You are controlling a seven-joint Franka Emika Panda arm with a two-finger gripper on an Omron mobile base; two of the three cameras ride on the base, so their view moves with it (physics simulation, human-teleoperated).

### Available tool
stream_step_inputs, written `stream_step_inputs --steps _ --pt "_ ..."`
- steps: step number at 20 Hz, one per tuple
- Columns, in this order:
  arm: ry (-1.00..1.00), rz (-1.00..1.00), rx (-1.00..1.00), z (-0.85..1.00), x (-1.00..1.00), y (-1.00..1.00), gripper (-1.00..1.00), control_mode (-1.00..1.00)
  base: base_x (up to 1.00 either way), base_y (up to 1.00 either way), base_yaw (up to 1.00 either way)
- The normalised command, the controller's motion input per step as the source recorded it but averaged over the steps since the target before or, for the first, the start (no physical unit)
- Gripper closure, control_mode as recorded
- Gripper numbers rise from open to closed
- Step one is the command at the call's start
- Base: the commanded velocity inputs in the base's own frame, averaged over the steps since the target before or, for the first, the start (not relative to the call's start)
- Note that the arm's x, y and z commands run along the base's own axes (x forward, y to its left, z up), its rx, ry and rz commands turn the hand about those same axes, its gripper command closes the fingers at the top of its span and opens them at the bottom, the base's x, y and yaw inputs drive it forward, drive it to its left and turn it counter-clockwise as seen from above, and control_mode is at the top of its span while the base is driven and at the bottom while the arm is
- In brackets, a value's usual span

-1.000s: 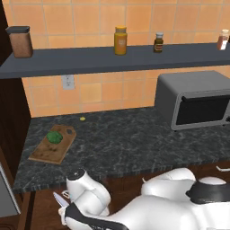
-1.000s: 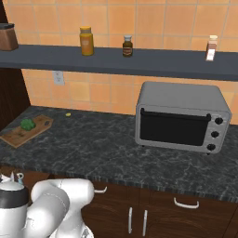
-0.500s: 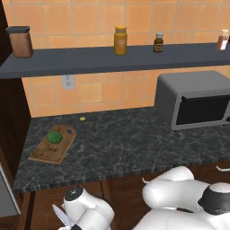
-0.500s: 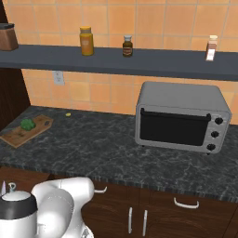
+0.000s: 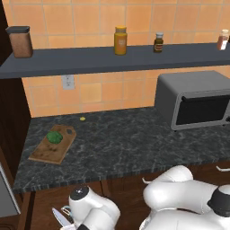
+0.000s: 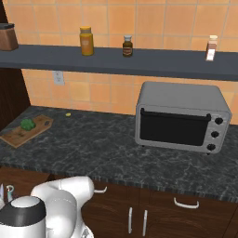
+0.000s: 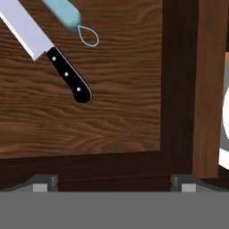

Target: Place the appropriate cutting tool for cutting the broccoli skin on the cutting board.

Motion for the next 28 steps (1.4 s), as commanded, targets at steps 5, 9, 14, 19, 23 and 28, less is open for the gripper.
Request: stream_step_inputs --steps 5,9,14,19,23,28 --pt "0.0 0.0 0.0 0.0 0.55 0.0 -1.0 -1.0 0.0 0.0 0.0" --pt "0.0 0.0 -0.02 -0.01 0.3 0.01 -1.0 -1.0 0.0 0.0 0.0" --pt "0.02 0.0 -0.02 -0.07 0.11 0.25 -1.0 -1.0 0.0 0.0 0.0" --pt "0.03 0.0 -0.02 -0.16 0.05 0.23 -1.0 -1.0 0.0 0.0 0.0" --pt "0.03 0.0 -0.02 -0.2 0.03 0.02 -1.0 -1.0 0.0 0.0 0.0" --pt "0.05 0.0 -0.02 -0.21 0.07 0.0 -1.0 -1.0 0.0 0.0 0.0"
